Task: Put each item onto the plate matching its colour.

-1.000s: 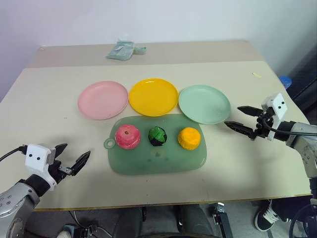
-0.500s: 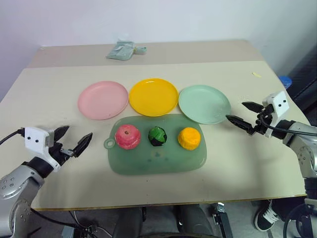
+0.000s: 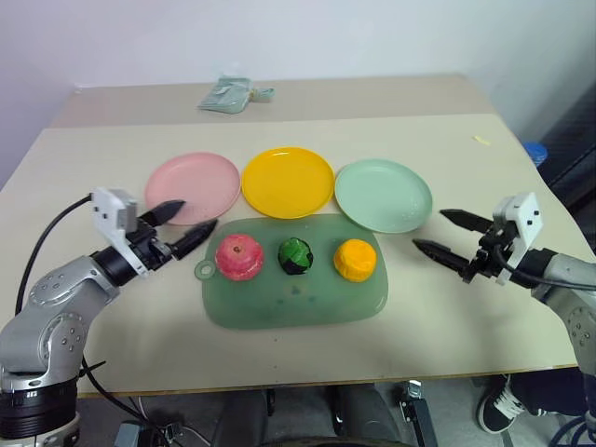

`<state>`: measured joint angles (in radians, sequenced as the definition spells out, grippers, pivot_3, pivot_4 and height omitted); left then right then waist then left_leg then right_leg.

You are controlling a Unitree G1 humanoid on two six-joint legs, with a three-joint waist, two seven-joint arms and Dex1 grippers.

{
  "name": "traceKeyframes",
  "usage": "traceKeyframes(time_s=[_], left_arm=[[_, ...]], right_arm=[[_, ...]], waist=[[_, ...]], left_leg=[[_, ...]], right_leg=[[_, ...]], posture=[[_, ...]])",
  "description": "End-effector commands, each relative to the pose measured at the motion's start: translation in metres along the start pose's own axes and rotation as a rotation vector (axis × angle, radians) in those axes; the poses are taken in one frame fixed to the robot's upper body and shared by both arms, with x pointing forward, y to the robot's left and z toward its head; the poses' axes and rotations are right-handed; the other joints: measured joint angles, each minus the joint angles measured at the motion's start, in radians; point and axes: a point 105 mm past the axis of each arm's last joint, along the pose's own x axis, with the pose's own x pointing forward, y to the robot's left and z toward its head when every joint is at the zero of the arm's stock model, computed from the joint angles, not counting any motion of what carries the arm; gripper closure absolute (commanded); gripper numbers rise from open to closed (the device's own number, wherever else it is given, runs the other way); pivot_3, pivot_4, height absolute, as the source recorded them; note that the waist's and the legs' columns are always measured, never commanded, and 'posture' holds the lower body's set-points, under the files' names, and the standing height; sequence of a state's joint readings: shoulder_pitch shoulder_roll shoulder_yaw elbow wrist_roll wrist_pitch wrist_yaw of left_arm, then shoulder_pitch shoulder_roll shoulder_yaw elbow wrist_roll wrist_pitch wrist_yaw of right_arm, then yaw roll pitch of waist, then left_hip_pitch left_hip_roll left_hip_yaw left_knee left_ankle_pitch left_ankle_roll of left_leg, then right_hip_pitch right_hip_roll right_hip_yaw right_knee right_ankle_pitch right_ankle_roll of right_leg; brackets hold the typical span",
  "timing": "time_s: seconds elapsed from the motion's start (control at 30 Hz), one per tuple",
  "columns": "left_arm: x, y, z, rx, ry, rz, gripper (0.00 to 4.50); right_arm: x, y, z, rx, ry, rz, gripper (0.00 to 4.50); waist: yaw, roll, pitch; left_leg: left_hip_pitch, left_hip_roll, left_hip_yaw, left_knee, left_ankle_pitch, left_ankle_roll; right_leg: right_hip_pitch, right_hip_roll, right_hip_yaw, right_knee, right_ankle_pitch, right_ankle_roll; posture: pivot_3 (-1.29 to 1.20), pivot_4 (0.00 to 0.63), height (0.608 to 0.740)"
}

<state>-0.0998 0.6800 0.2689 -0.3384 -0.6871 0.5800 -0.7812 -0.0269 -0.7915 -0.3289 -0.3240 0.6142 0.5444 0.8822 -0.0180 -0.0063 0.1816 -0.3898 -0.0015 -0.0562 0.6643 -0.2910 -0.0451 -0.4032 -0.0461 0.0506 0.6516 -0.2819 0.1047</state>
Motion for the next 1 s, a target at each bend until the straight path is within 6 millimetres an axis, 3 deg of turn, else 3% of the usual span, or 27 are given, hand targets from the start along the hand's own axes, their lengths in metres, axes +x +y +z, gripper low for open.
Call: traceKeyframes(time_s=[0.03,0.2,0.37,0.5,0.57,0.63,0.73,0.8,0.87,1.0], left_arm=[[0.01,-0.012,-0.009,0.137,0.116,-0.122,0.0],[0.022,-0.014,-0.032,0.231,0.273,-0.215,0.0],[0.027,-0.01,-0.043,0.239,0.311,-0.225,0.0],[0.031,-0.006,-0.039,0.198,0.255,-0.204,1.11],[0.029,-0.002,-0.033,0.177,0.212,-0.18,1.22],[0.027,0.012,-0.02,0.144,0.143,-0.108,1.22],[0.025,0.049,0.006,0.166,0.026,0.096,1.22],[0.026,0.088,0.019,0.178,-0.002,0.313,1.22],[0.029,0.119,0.022,0.154,0.024,0.482,1.22],[0.039,0.143,0.013,0.112,0.085,0.59,1.22]], right_arm=[[-0.001,0.02,0.015,-0.043,-0.019,0.084,0.1],[0.003,0.028,0.012,-0.032,-0.03,0.091,0.1],[0.007,0.038,0.012,-0.016,-0.039,0.121,0.1],[0.008,0.047,0.01,-0.035,-0.017,0.163,0.0],[0.009,0.05,0.011,-0.044,-0.021,0.172,0.0],[0.012,0.053,0.015,-0.055,-0.033,0.186,0.0],[0.018,0.062,0.021,-0.066,-0.059,0.224,0.0],[0.024,0.071,0.027,-0.07,-0.082,0.261,0.0],[0.031,0.078,0.032,-0.072,-0.106,0.288,0.0],[0.041,0.083,0.036,-0.074,-0.126,0.306,0.0]], waist=[[0.003,0.0,0.0],[0.007,0.0,0.0],[0.006,0.0,0.0],[0.006,0.0,0.0],[0.007,0.0,0.0],[0.006,0.0,0.0],[0.006,-0.001,0.001],[0.01,-0.002,0.001],[0.01,-0.004,0.001],[0.006,-0.004,0.001]], left_leg=[[0.0,0.0,0.0,0.0,0.0,0.0],[0.0,-0.001,0.0,0.0,0.0,0.0],[0.0,-0.001,0.0,0.0,0.0,0.0],[0.0,0.0,0.0,0.0,0.0,0.0],[0.0,-0.001,0.0,0.001,0.0,0.0],[0.0,0.0,-0.001,0.001,0.0,0.0],[0.0,0.0,-0.001,0.001,0.0,0.0],[0.0,0.0,-0.002,0.001,0.0,0.0],[-0.001,-0.001,-0.003,0.003,0.0,0.0],[-0.001,-0.002,-0.003,0.002,0.0,0.0]], right_leg=[[0.0,0.0,0.0,0.0,0.0,0.0],[0.001,0.0,0.0,0.0,0.0,0.0],[0.001,0.0,0.0,0.0,0.0,0.0],[0.001,0.0,0.0,0.0,0.0,0.0],[0.001,0.0,0.0,0.0,0.0,0.0],[0.001,-0.001,0.0,0.0,0.0,0.0],[0.001,0.0,-0.001,0.0,0.0,0.0],[0.0,0.0,-0.001,0.001,0.0,0.0],[0.0,0.0,-0.002,0.002,0.0,0.0],[0.0,-0.001,-0.002,0.001,0.0,0.001]], posture=[[0.0,0.15,0.74],[0.0,0.15,0.74],[0.0,0.15,0.74],[0.0,0.15,0.74],[0.0,0.15,0.74],[0.0,0.15,0.74],[0.0,0.15,0.74],[0.0,0.15,0.74],[0.0,0.15,0.74],[0.0,0.15,0.74]])
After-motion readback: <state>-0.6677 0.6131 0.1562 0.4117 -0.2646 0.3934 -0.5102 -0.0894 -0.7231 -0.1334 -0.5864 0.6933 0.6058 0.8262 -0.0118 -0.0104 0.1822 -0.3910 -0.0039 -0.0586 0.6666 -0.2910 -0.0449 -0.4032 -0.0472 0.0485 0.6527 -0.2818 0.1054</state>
